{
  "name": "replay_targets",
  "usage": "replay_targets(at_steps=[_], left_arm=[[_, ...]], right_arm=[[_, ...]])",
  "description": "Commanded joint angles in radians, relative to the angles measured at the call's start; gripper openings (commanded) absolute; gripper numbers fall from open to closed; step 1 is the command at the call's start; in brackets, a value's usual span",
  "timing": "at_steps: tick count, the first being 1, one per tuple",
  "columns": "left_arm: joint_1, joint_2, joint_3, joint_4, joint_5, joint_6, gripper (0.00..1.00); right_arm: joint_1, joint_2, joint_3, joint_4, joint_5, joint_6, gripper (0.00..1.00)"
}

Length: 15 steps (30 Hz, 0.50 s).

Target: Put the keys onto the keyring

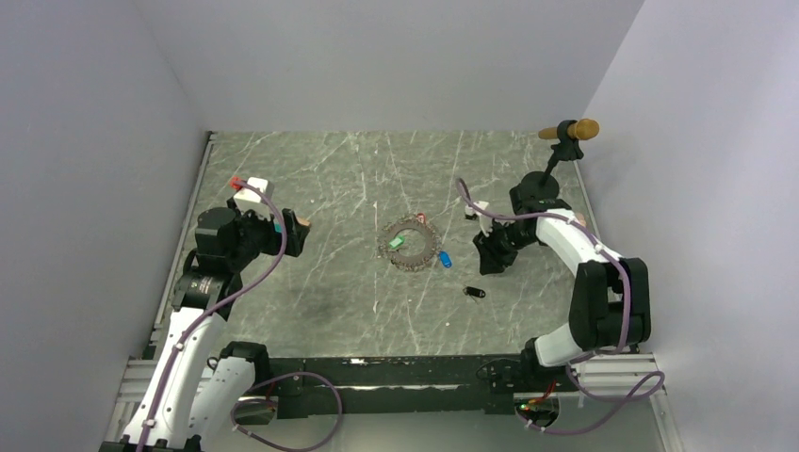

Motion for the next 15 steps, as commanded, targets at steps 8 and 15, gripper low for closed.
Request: replay_targets(at_steps=[8,15], left_arm=[[0.005,0.000,-0.005,0.042,0.024,0.010,0.98],[0.007,0.000,-0.005,0.045,0.030,0.009,0.98]], right_arm=[[0.120,-0.082,-0.051,0.037,-0.158,-0.152,0.51],[0.275,-0.042,-0.065,0.145,0.119,0.059,0.51]])
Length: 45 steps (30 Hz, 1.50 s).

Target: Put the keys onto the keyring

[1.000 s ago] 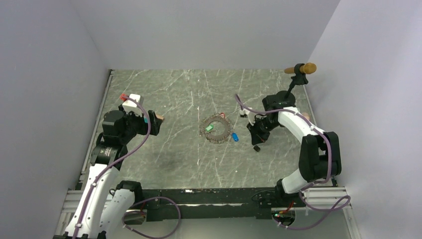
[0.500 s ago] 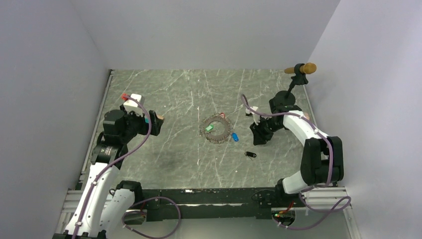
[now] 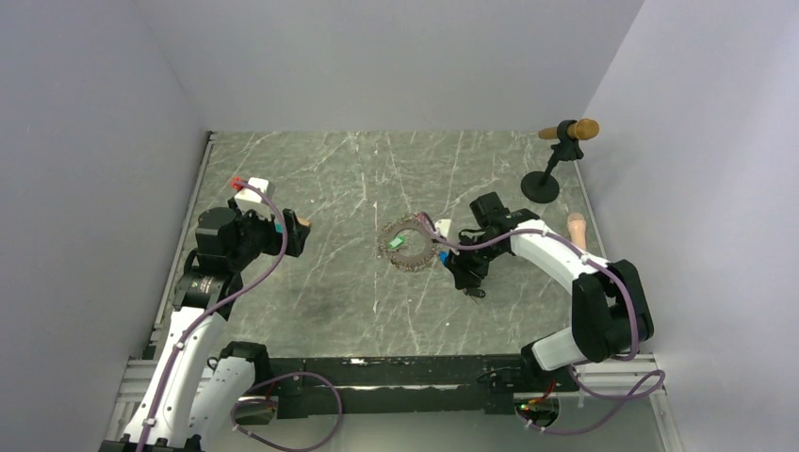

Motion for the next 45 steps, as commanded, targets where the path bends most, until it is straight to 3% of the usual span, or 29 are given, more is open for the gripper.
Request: replay_targets(at_steps=[1,7,15,20,27,29,32,37,39,45], left_arm=[[0.006,-0.003,-0.001,0.038,0.021,0.008,0.98],[0.006,-0.007,-0.001,0.038,0.023,0.009,0.98],[0.006,-0.008,-0.001,0.039,0.026,0.009,0.98],[0.006,-0.009,-0.001,0.038,0.026,0.009,0.98],[0.006,-0.008,-0.002,0.040,0.030,0.009,0.98],[0.006,-0.006,-0.004,0.045,0.048,0.010,0.98],[0.006,-0.007,-0.011,0.072,0.135,0.013,0.98],[-0.015,-0.004,-0.101,0.304,0.612,-0.018,0.91],[-0.074,-0.016,-0.144,0.427,0.728,-0.041,0.87],[-0.414,-0.141,-0.275,0.570,0.588,0.028,0.85]], right_arm=[[0.057,0.000,-0.026,0.093,0.168,0.110,0.51],[0.108,0.051,-0.048,0.118,0.276,0.135,0.50],[0.112,0.086,-0.061,0.120,0.304,0.148,0.42],[0.113,0.104,-0.052,0.114,0.309,0.155,0.28],[0.112,0.107,-0.037,0.095,0.308,0.155,0.00],[0.109,0.087,-0.032,0.084,0.288,0.142,0.00],[0.091,0.051,-0.019,0.050,0.221,0.095,0.00],[0.081,-0.036,0.023,-0.111,-0.073,-0.116,0.00],[0.081,-0.079,0.040,-0.180,-0.189,-0.243,0.00],[0.084,-0.069,0.167,-0.471,-0.459,-0.632,0.00]])
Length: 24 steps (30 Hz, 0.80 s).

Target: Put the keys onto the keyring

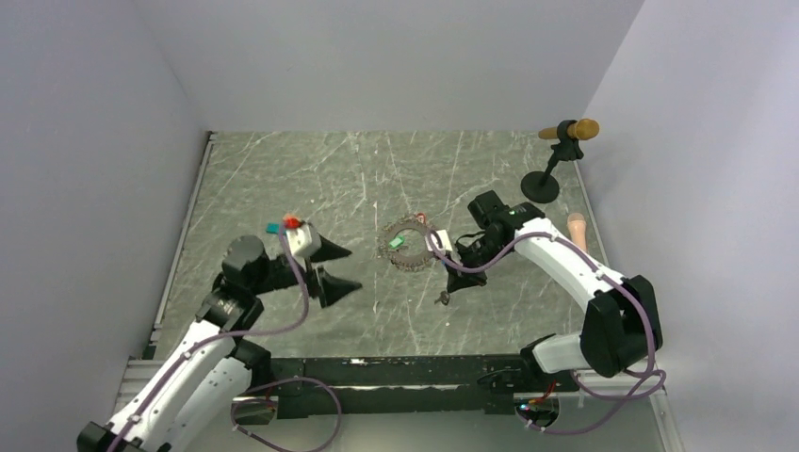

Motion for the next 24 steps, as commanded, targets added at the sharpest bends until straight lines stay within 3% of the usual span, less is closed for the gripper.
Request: replay_targets(at_steps=[1,5,11,16,24], left_arm=[[-0.230,-0.093,-0.065,0.218,-0.009,0.052,0.84],[-0.439,-0.088,-0.080,0.206,-0.198,0.151,0.77],[-0.719,0.188,0.025,0.221,-0.472,0.267,0.58],[-0.791,0.403,0.140,0.208,-0.573,0.289,0.42],[-0.866,0.493,0.157,0.294,-0.702,0.261,0.40]], right_arm=[[0.001,0.018,0.124,-0.293,-0.305,-0.390,0.00],[0.013,0.024,0.167,-0.447,-0.392,-0.621,0.00],[0.058,-0.015,0.143,-0.358,-0.393,-0.541,0.00],[0.064,-0.062,0.106,-0.249,-0.376,-0.430,0.00],[0.064,-0.100,0.065,-0.141,-0.356,-0.301,0.00]])
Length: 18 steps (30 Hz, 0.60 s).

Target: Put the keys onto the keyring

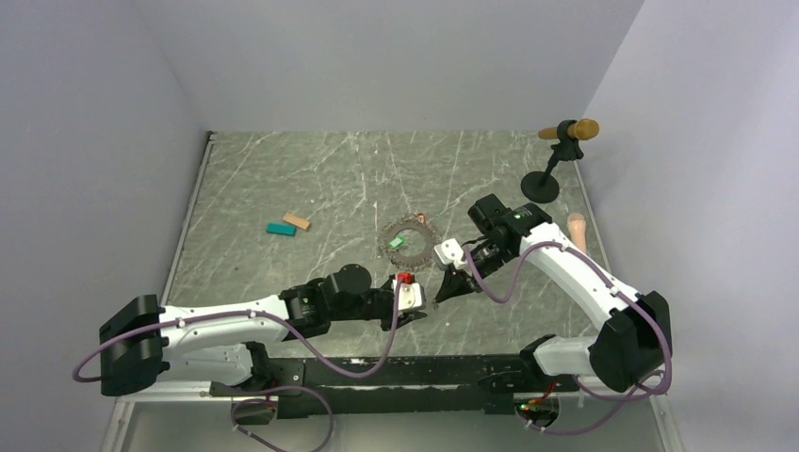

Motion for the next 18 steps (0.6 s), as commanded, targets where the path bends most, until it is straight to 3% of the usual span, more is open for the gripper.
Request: replay_targets(at_steps=[1,12,18], left_arm=[[-0.040,0.025,0.043,0.094,-0.131,-0.004,0.40],[-0.072,0.076,0.058,0.135,-0.219,-0.033,0.32],[-0.074,0.089,0.068,0.128,-0.220,-0.038,0.08]], right_arm=[[0.004,-0.026,-0.006,0.079,-0.032,0.056,0.00],[0.004,-0.036,-0.017,0.113,-0.030,0.104,0.00],[0.004,-0.036,-0.017,0.117,-0.033,0.111,0.00]])
